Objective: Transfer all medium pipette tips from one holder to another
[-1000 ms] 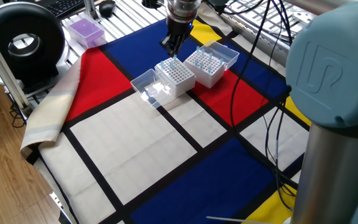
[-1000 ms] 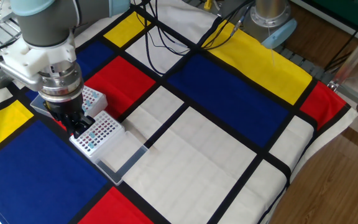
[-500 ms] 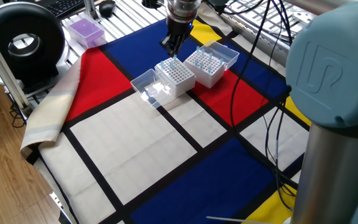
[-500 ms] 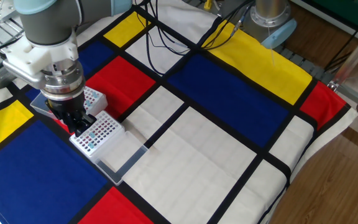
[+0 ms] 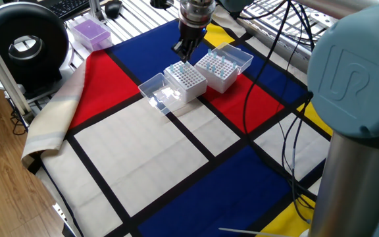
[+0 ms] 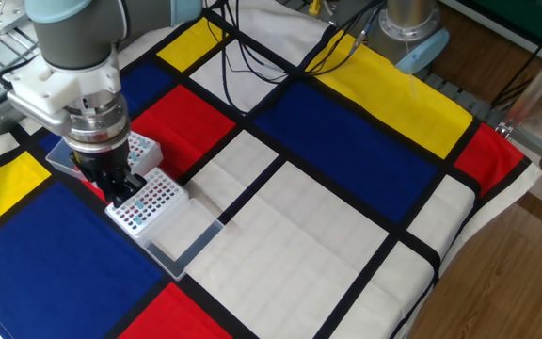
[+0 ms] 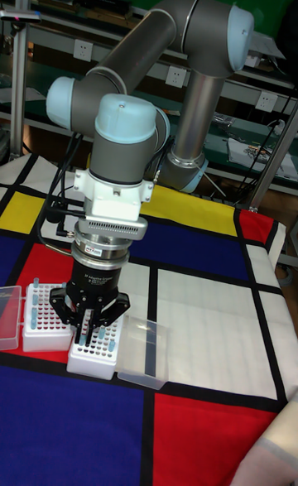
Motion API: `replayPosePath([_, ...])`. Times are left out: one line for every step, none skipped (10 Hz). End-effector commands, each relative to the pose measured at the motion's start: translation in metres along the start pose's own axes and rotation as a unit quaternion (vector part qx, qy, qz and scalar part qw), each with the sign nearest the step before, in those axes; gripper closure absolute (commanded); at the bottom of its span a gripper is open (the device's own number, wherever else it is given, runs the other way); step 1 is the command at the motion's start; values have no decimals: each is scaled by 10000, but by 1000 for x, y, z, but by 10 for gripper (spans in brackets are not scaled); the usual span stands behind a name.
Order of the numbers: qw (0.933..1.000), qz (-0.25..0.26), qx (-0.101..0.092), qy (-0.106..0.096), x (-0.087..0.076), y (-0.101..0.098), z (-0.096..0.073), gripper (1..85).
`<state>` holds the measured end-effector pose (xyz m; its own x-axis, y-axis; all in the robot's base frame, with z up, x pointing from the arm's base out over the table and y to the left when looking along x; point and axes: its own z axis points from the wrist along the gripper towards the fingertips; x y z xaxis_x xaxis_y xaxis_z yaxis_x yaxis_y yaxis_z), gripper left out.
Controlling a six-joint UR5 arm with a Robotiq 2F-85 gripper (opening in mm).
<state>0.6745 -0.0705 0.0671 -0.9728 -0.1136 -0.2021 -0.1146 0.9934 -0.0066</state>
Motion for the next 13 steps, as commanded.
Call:
replayPosePath([9999,139,-8,-39,-2,0,0,660])
replayPosePath([9999,151,8,-45,-2,-1,0,667])
replayPosePath([9998,180,16,-52,-3,-1,-1,670])
replayPosePath([9998,196,47,-65,-3,-2,-1,680])
replayPosePath([9997,218,55,-72,-4,-3,-1,687])
replayPosePath([9996,244,77,-71,-4,-3,-2,693])
replayPosePath([9995,289,114,-61,-5,-3,-5,697])
replayPosePath([9994,313,149,-28,-5,-3,-11,700])
replayPosePath([9993,344,146,10,-6,-2,-16,707])
replayPosePath([9993,361,138,17,-8,-1,-20,707])
replayPosePath([9992,376,143,40,-9,-2,-26,707])
replayPosePath([9991,380,163,80,-8,-4,-32,710])
replayPosePath([9991,361,182,135,-7,-7,-41,713])
